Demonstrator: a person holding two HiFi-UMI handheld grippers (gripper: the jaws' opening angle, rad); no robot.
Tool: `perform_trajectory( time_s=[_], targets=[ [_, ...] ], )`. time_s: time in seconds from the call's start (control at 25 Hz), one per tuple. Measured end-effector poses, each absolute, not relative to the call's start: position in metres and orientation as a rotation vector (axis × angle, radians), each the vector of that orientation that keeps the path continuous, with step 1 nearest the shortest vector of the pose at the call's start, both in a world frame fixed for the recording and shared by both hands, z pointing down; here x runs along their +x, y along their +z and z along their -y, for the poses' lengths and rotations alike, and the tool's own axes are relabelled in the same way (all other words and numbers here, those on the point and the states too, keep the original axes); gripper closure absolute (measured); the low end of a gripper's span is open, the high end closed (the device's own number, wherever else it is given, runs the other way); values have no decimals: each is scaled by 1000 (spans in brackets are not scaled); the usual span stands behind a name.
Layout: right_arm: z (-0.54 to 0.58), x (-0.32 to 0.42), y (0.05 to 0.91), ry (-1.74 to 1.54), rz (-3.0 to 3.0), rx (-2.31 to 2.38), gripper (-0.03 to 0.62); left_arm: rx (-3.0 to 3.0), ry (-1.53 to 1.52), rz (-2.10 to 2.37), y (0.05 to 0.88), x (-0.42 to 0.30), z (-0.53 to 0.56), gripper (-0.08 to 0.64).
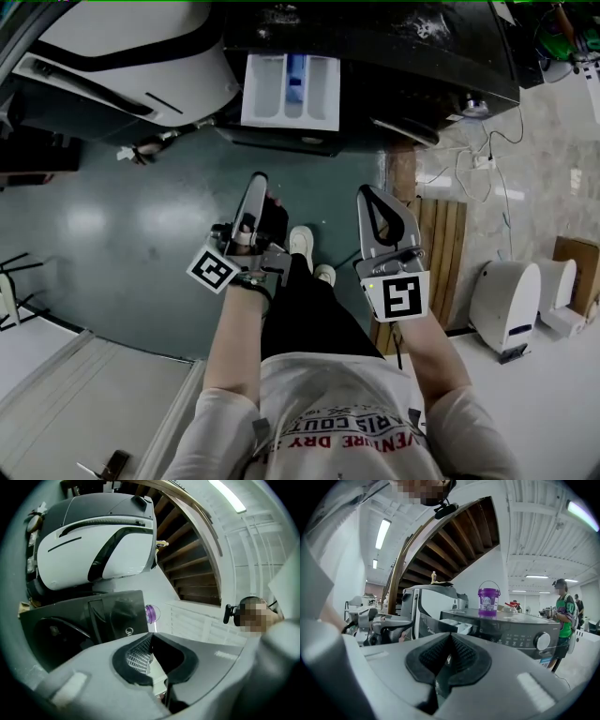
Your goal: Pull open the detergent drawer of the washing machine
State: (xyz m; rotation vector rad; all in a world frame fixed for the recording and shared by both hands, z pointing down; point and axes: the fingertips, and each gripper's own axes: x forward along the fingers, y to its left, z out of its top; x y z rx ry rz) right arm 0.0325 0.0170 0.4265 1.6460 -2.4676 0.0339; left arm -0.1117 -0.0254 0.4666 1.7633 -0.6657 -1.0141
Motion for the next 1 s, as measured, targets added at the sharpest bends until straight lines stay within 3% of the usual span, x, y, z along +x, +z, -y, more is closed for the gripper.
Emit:
perform_trajectory(
  time_s=[1.0],
  targets=[
    [-104, 33, 256, -126, 2600, 1622, 591, 2585, -175, 1161, 260, -91, -79, 557]
  ],
)
